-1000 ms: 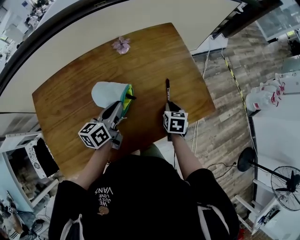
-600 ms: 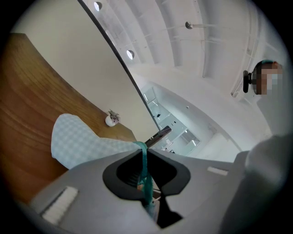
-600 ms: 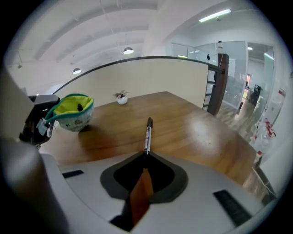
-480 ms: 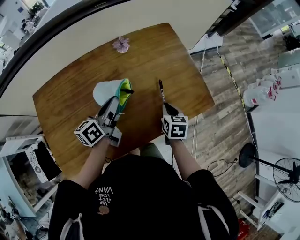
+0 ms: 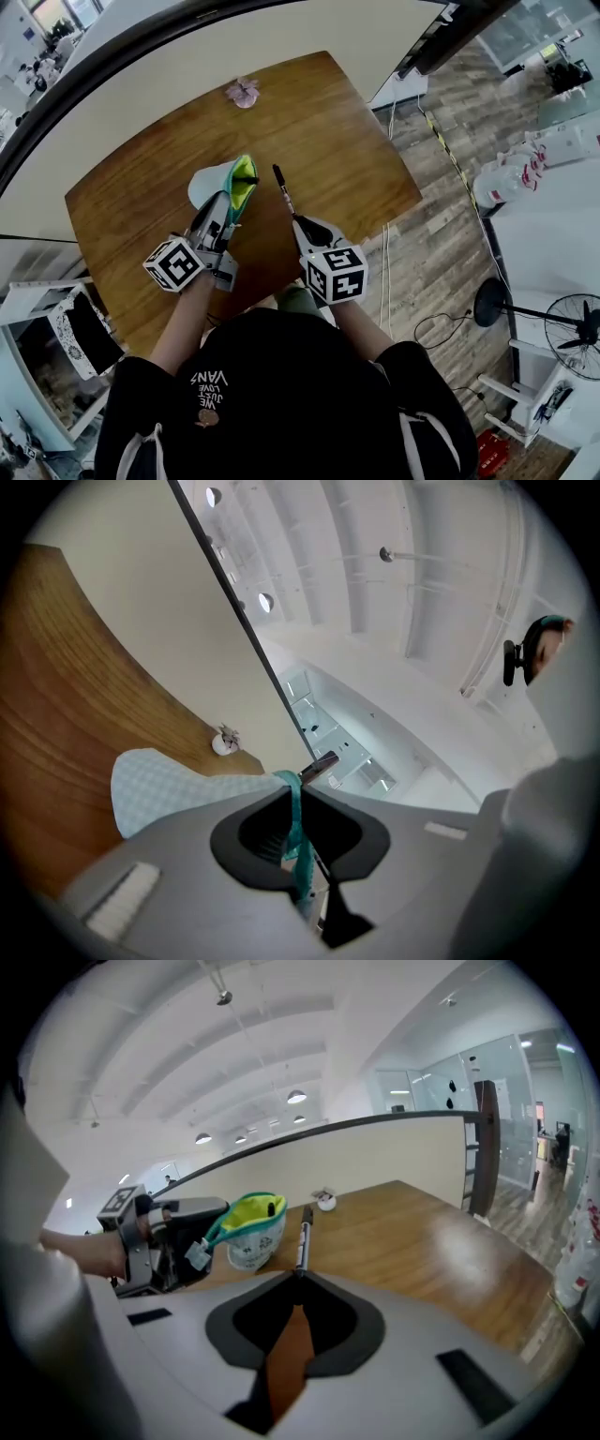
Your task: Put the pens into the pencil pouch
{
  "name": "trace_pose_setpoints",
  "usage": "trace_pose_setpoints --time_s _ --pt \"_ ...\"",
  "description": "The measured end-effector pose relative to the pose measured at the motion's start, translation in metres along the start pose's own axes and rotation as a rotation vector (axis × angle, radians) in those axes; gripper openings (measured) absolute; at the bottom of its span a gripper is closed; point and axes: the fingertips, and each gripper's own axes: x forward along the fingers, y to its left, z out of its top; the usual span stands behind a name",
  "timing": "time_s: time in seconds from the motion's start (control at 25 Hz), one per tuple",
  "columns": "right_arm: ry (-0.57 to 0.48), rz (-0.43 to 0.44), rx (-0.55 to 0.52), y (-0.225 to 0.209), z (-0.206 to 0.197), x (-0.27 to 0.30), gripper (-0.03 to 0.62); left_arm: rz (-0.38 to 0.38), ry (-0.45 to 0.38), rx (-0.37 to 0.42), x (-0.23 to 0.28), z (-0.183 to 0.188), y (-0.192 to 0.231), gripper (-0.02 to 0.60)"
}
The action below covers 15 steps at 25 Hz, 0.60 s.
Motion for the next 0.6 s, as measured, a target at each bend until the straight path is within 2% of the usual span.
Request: trace_pose_setpoints --time_s 0.28,0.6 --pt "0.027 0.086 -0.063 0.055 0.006 -0.011 0.041 -0.04 0.047 0.028 -0.012 -0.005 0.001 0.04" --pt "0.136 0.122 -0.139 0.081 -0.004 -0.009 0.041 -0.085 0.112 0.05 -0.028 -0.019 -0.002 0.04"
